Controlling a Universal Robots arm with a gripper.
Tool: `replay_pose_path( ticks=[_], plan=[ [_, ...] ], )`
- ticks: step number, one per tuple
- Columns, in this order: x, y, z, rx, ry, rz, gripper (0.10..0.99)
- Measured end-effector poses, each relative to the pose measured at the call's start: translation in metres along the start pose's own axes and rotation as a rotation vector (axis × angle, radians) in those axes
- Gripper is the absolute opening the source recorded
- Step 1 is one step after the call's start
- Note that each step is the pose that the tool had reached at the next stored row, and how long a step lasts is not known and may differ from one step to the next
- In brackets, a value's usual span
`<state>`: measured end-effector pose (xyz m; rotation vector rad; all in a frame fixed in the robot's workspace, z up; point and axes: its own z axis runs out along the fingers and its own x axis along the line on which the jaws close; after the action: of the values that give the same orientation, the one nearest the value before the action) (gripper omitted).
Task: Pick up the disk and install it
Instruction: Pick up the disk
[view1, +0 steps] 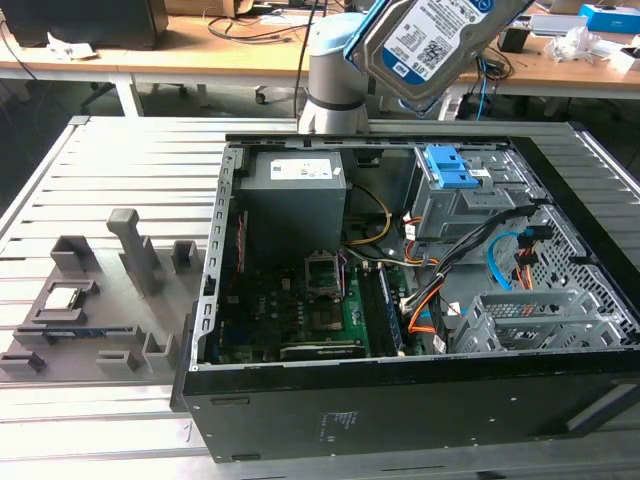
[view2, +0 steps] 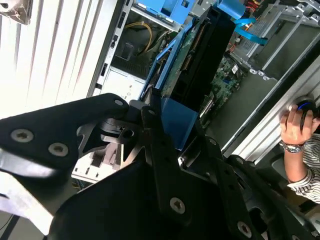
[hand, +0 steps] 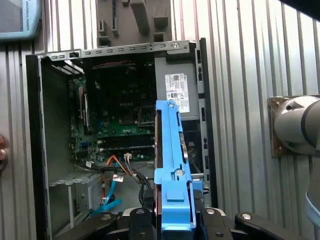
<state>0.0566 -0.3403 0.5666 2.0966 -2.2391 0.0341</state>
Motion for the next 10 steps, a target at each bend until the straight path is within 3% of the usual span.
replay_pose_path(
  ticks=[3, 10],
  plan=[
    [-0.0013, -0.0205, -0.0008, -0.001, 0.0000, 0.000, 0.369],
    [-0.0030, -0.0465, -0.0018, -0.001, 0.0001, 0.000, 0.369]
  ],
)
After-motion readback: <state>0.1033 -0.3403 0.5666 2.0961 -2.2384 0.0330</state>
